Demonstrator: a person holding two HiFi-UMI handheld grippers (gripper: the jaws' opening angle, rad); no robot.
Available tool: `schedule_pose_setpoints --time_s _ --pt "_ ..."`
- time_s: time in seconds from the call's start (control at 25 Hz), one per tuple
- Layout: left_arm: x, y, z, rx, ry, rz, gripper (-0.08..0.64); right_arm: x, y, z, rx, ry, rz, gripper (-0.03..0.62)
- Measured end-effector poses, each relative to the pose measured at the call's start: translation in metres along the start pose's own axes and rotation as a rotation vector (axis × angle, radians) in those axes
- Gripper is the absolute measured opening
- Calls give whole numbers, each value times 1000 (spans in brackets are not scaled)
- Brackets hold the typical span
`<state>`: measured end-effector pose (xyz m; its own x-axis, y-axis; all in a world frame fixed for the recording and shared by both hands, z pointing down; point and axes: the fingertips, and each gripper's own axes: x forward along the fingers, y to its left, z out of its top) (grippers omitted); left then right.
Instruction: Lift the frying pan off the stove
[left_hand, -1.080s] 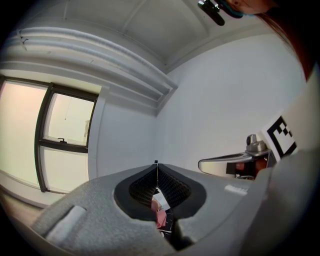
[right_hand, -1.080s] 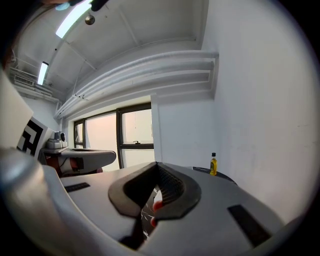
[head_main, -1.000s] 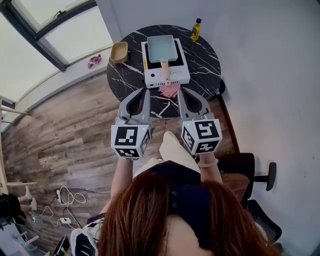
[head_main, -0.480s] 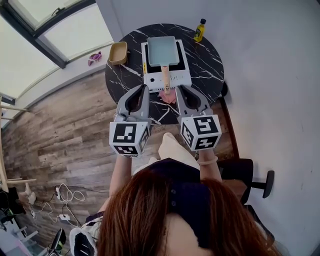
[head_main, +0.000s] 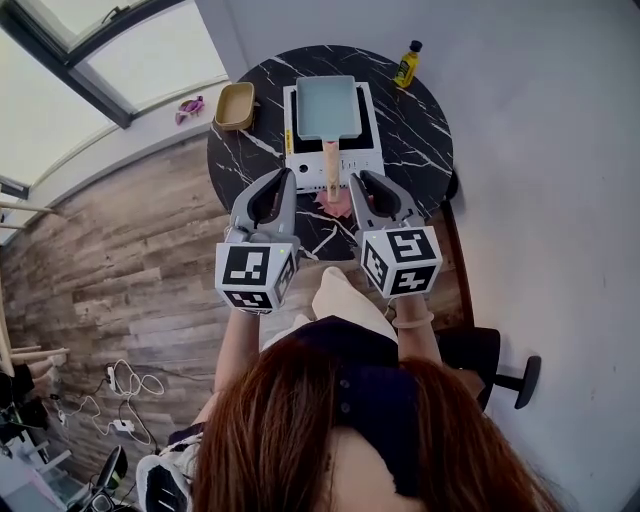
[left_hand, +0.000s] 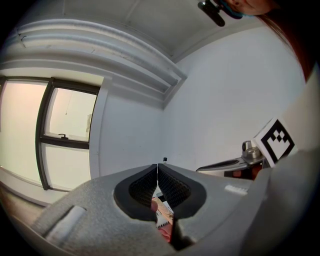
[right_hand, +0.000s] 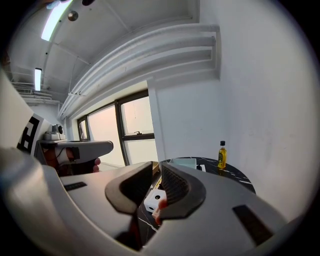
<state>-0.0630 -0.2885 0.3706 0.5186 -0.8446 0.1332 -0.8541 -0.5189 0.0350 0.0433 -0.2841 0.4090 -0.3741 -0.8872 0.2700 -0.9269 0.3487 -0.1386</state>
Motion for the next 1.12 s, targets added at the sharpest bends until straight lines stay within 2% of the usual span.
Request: schedule_pose_setpoints --time_s 0.36,0.84,1.12 --pt "20 9 -7 -16 33 28 14 26 -15 -15 26 81 40 96" --pt "35 12 1 -25 54 50 14 47 -19 -22 34 169 93 138" --pt "66 29 -15 -35 80 63 14 88 -33 -49 106 240 127 165"
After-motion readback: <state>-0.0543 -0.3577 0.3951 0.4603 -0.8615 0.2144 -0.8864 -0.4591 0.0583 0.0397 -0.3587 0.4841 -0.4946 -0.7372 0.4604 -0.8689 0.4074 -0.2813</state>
